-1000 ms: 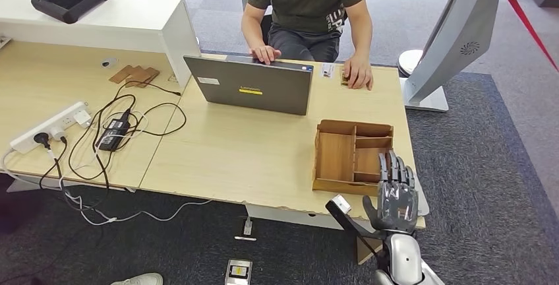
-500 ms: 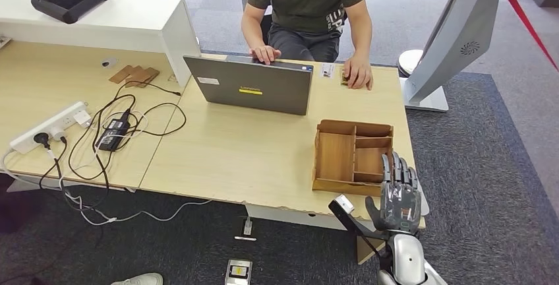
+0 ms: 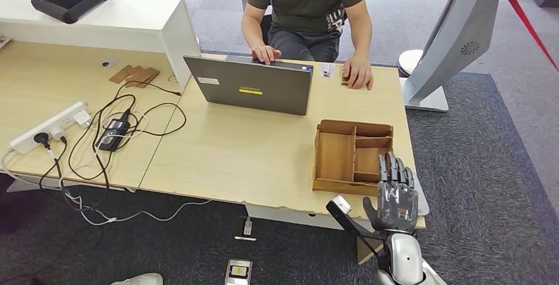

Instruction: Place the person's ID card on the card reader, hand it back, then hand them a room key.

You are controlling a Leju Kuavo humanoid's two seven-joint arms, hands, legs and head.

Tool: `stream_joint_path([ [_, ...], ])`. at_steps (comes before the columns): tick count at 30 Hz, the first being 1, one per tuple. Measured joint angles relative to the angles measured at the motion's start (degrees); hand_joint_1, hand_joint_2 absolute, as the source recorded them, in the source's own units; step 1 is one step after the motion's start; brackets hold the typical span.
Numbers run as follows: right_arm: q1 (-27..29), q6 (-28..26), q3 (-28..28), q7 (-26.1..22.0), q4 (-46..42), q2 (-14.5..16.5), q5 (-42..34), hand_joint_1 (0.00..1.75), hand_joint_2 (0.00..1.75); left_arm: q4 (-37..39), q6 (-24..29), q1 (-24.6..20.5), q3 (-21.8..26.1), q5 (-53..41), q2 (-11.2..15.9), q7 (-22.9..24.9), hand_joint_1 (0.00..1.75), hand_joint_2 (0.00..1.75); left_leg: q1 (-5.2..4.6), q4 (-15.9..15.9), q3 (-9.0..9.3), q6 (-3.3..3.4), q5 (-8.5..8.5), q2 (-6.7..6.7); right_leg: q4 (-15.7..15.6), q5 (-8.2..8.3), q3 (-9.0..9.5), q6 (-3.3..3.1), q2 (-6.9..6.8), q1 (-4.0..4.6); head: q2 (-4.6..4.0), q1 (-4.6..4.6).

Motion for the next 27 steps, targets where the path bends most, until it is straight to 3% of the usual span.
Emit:
stream_joint_path([
  [19,-0.62,1.25,1.67,1.33,-0.10,-0.61,-2.80,0.00,1.75,-0.22,0.18,-0.04,-0.37,-0.06,0.00,0.08,0.00,1.75,0.00,0.00,0.00,0.00,0.00,0.00,0.00,0.00,0.00,0.00,0.00,0.00,0.00,0.00],
  [21,-0.78,1.21,1.88,1.57,-0.10,-0.66,-3.14,0.06,1.75,-0.24,0.22,-0.03,-0.43,0.00,0.00,0.08,0.00,1.75,0.00,0.00,0.00,0.00,0.00,0.00,0.00,0.00,0.00,0.00,0.00,0.00,0.00,0.00],
  [22,-0.85,1.20,1.98,1.63,-0.10,-0.69,-3.21,0.21,1.75,-0.25,0.24,-0.03,-0.44,0.00,0.00,0.08,0.00,1.75,0.00,0.00,0.00,0.00,0.00,0.00,0.00,0.00,0.00,0.00,0.00,0.00,0.00,0.01],
  [25,-1.01,1.19,2.25,1.76,-0.09,-0.74,-3.31,1.41,1.75,-0.29,0.30,-0.02,-0.46,0.02,0.00,0.08,0.00,1.75,0.00,0.00,0.00,0.00,0.00,0.00,0.00,0.00,0.00,0.00,0.00,0.00,0.00,0.01],
  [26,-1.09,1.17,2.35,1.88,-0.08,-0.74,-3.37,1.70,1.75,-0.30,0.35,-0.02,-0.46,0.05,0.00,0.08,0.00,1.75,0.00,0.00,0.00,0.00,0.00,0.00,0.00,0.00,0.00,0.00,0.00,0.00,0.00,0.00],
  [27,-1.18,1.14,2.45,2.02,-0.08,-0.74,-3.44,1.73,1.75,-0.31,0.41,-0.02,-0.46,0.10,0.00,0.08,0.00,1.75,0.00,0.00,0.00,0.00,0.00,0.00,0.00,0.00,0.00,0.00,0.00,0.00,0.00,0.00],
])
